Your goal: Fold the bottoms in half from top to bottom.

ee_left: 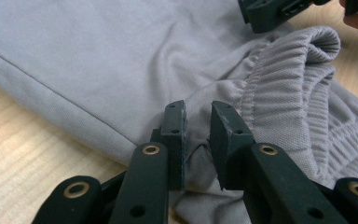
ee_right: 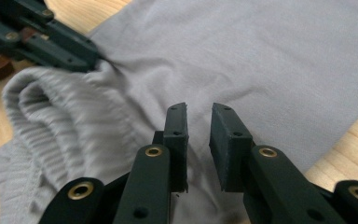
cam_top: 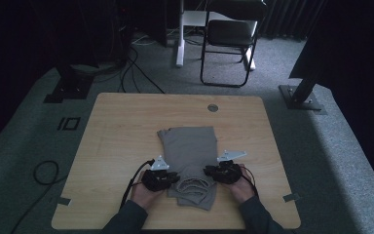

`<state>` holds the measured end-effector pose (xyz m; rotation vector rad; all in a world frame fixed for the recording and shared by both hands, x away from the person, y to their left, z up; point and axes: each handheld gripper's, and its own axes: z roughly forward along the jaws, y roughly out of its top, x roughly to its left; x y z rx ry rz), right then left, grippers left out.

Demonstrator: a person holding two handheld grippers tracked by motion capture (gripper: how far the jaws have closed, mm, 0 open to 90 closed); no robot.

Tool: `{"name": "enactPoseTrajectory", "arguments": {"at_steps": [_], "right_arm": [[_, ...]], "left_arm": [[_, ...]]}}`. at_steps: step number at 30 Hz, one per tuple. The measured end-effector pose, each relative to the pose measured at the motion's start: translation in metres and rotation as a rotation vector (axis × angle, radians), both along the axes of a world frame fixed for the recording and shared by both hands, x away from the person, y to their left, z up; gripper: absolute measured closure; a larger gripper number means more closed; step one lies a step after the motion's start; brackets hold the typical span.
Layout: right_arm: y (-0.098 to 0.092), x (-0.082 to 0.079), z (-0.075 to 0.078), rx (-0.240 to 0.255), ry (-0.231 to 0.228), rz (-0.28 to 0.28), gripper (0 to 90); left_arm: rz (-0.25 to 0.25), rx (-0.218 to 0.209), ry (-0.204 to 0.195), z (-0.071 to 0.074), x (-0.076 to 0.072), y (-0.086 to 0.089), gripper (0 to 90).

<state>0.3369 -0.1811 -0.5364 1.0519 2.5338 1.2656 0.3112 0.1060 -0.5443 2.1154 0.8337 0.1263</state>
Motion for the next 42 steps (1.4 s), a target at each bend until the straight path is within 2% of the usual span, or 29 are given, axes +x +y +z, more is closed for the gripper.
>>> {"name": "enactPoseTrajectory", "arguments": {"at_steps": [6,8,10,14,17,20,23,28,31,34,35,42], "right_arm": [[0.012,-0.010,-0.003,-0.012,0.021,0.076,74.3],[0.016,-0.014,-0.005,-0.039,0.004,0.086,73.3],[0.018,-0.012,-0.005,-0.049,-0.014,0.075,69.9],[0.019,0.002,0.000,-0.058,-0.063,0.002,64.1],[0.025,0.020,0.001,-0.082,-0.077,-0.056,59.1],[0.035,0.040,-0.001,-0.117,-0.086,-0.100,56.0],[0.045,0.056,-0.004,-0.152,-0.094,-0.126,54.6],[0.054,0.069,-0.008,-0.162,-0.088,-0.128,53.1],[0.056,0.068,-0.011,-0.166,-0.080,-0.123,53.0],[0.055,0.065,-0.012,-0.172,-0.088,-0.112,52.9],[0.055,0.063,-0.012,-0.175,-0.095,-0.105,52.9],[0.052,0.038,-0.014,-0.166,-0.113,-0.054,53.0]], "left_arm": [[-0.016,0.019,0.019,-0.004,-0.003,-0.003,75.4],[-0.009,0.016,0.003,-0.004,-0.004,-0.003,75.4],[0.027,0.014,-0.023,-0.002,-0.003,-0.002,72.6],[0.073,0.013,-0.048,0.004,0.006,0.001,68.1],[0.117,0.024,-0.052,0.007,0.018,0.001,66.1],[0.150,0.045,-0.073,0.009,0.029,-0.002,65.1],[0.188,0.047,-0.084,0.009,0.040,-0.001,64.0],[0.259,0.034,-0.098,0.014,0.056,0.007,62.8],[0.291,0.031,-0.105,0.017,0.063,0.013,61.6],[0.305,0.034,-0.107,0.019,0.066,0.017,61.5],[0.325,0.039,-0.111,0.021,0.070,0.021,61.5],[0.407,0.027,-0.107,0.028,0.084,0.033,61.6]]}}
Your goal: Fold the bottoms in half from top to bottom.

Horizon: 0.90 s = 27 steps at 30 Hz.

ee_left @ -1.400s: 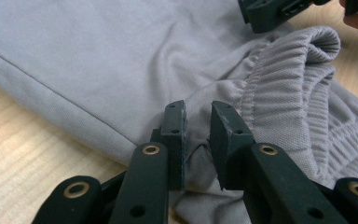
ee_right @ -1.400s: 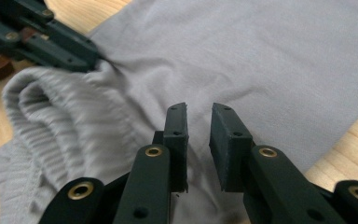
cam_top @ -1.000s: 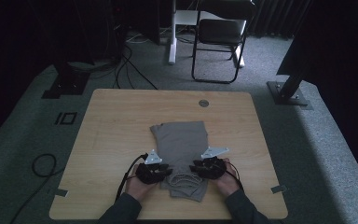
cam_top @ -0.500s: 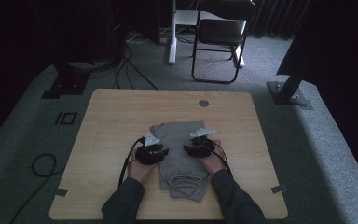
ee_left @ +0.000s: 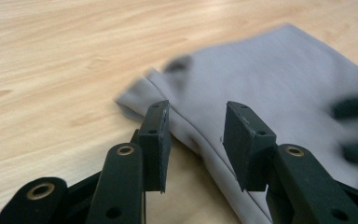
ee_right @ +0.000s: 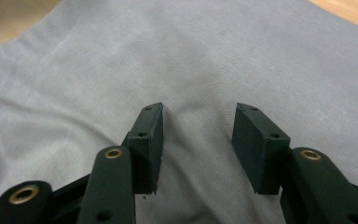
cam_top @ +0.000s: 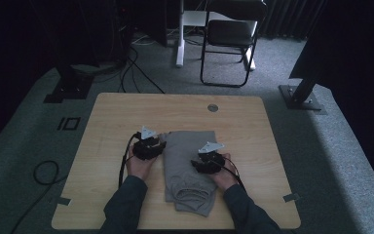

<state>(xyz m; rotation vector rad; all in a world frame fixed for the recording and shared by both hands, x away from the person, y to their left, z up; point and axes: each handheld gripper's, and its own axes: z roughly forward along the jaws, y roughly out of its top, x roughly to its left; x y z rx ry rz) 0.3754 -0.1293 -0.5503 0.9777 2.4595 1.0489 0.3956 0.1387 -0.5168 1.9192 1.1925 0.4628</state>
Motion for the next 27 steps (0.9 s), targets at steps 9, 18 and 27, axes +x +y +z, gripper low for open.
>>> {"name": "enactPoseTrajectory", "arguments": {"at_steps": [9,18,27], "right_arm": [[-0.004,-0.026,-0.001,0.006,-0.005,0.072,53.2],[-0.005,-0.030,-0.001,0.009,-0.001,0.076,53.7],[-0.006,-0.029,-0.001,0.013,0.006,0.072,54.8]], "left_arm": [[0.052,0.009,0.021,0.001,0.028,-0.009,61.6],[0.085,0.062,0.097,-0.019,0.034,-0.012,85.1],[0.219,-0.019,0.076,-0.017,0.026,0.019,81.8]]}}
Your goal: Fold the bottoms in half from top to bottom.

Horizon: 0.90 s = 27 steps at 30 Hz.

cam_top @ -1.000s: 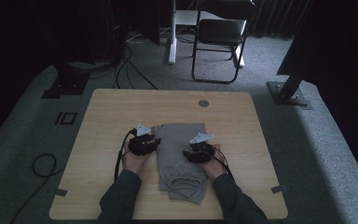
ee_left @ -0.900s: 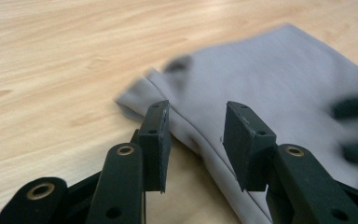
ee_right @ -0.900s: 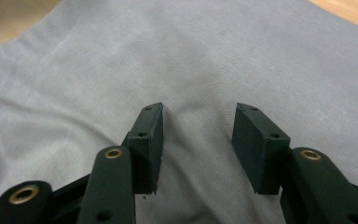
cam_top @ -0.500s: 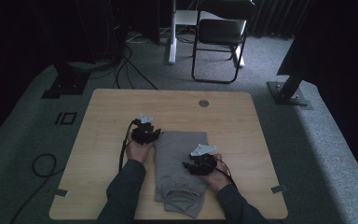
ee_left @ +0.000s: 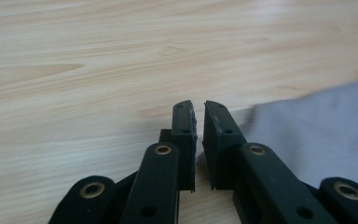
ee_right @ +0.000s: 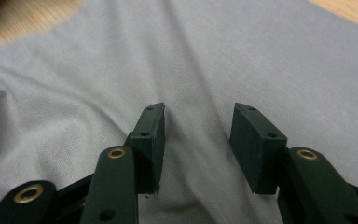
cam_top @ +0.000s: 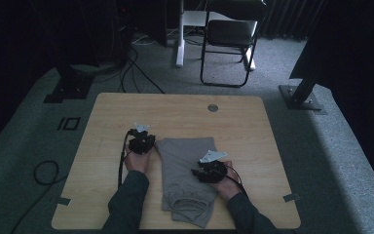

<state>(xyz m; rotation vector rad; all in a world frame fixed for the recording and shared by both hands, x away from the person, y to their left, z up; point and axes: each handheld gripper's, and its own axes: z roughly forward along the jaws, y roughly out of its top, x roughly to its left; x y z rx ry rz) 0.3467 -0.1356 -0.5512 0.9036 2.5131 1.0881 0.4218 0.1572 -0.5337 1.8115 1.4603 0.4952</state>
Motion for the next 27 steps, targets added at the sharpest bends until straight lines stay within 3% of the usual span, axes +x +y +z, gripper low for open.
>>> {"name": "enactPoseTrajectory", "arguments": {"at_steps": [2,3,5,12,16,21,26,27], "right_arm": [[0.000,0.001,0.000,0.000,0.005,-0.001,55.1],[0.000,0.003,0.003,-0.003,0.021,-0.008,56.7],[-0.002,0.007,0.005,-0.004,0.007,-0.027,57.9],[-0.022,0.047,0.021,0.045,-0.011,-0.228,59.7],[-0.032,0.076,0.021,0.045,0.019,-0.331,53.7],[-0.037,0.103,0.015,0.059,0.079,-0.389,49.2],[-0.035,0.111,0.010,0.045,0.109,-0.406,50.2],[-0.031,0.112,0.007,0.024,0.116,-0.392,52.4]], "left_arm": [[-0.024,0.025,0.004,0.001,0.001,-0.001,81.2],[-0.036,0.020,-0.002,0.002,0.001,-0.002,78.4],[-0.060,0.000,-0.023,0.006,0.002,-0.004,71.8],[-0.076,-0.004,-0.001,0.007,0.011,-0.016,62.5],[-0.093,0.005,0.027,0.001,0.014,-0.021,58.7],[-0.097,0.002,0.068,-0.007,0.017,-0.022,57.4],[-0.108,0.003,0.090,-0.013,0.017,-0.021,57.1],[-0.106,-0.004,0.091,-0.013,0.017,-0.021,57.0]]}}
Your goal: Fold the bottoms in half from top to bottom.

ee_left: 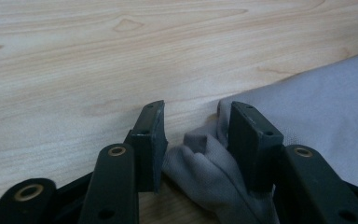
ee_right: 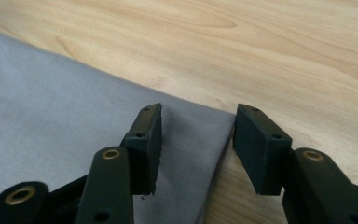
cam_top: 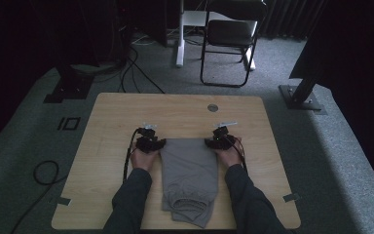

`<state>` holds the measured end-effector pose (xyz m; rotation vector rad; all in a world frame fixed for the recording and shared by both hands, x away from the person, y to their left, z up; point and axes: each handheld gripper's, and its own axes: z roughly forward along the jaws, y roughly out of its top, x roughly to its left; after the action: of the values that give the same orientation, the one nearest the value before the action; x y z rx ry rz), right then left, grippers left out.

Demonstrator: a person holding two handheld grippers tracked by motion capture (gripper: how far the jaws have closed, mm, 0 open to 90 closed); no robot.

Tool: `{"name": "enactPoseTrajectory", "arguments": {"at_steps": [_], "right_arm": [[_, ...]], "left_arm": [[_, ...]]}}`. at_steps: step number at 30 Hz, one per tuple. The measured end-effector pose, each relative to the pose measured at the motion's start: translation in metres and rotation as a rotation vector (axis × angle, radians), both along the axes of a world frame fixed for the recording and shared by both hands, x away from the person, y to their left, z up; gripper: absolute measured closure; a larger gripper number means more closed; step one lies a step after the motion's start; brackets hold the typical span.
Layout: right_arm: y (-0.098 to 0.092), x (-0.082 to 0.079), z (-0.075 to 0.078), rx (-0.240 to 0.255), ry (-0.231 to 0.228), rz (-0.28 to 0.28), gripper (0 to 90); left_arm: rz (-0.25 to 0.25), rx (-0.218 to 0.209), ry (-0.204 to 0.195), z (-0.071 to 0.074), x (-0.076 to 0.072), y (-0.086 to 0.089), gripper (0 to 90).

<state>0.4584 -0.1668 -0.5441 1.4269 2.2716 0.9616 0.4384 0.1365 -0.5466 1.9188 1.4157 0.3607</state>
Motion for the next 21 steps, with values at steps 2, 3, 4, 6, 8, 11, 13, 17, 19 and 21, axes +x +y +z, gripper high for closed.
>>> {"name": "enactPoseTrajectory", "arguments": {"at_steps": [2,3,4,6,8,11,13,17,19,21], "right_arm": [[0.002,-0.002,0.000,-0.014,-0.004,0.003,59.9],[0.002,-0.002,0.001,-0.010,0.001,0.006,64.8],[0.001,-0.002,0.001,-0.007,0.005,0.008,70.2],[-0.001,0.000,0.002,0.026,0.037,0.018,81.3],[-0.003,0.003,0.002,0.047,0.046,0.013,84.9],[-0.006,0.006,0.003,0.075,0.043,0.009,86.0],[-0.007,0.008,0.008,0.097,0.024,0.006,86.2],[-0.009,0.009,0.020,0.114,-0.019,0.012,86.3],[-0.011,0.009,0.031,0.127,-0.062,0.025,86.2],[-0.013,0.008,0.039,0.148,-0.092,0.034,86.0]], "left_arm": [[0.000,-0.002,0.004,0.000,-0.001,0.000,60.1],[-0.003,-0.004,0.006,0.000,-0.002,0.000,64.4],[-0.010,-0.001,0.012,0.000,-0.002,-0.002,70.8],[-0.016,-0.005,0.018,0.000,-0.002,-0.003,80.9],[-0.005,-0.007,0.008,0.002,-0.001,-0.002,84.8],[0.009,-0.027,-0.017,0.007,0.000,0.000,86.5],[0.015,-0.040,-0.042,0.014,0.001,0.002,86.7],[0.020,-0.065,-0.098,0.030,0.002,0.004,86.8],[0.020,-0.075,-0.120,0.036,0.001,0.005,86.8],[0.017,-0.085,-0.141,0.044,0.000,0.006,86.7]]}}
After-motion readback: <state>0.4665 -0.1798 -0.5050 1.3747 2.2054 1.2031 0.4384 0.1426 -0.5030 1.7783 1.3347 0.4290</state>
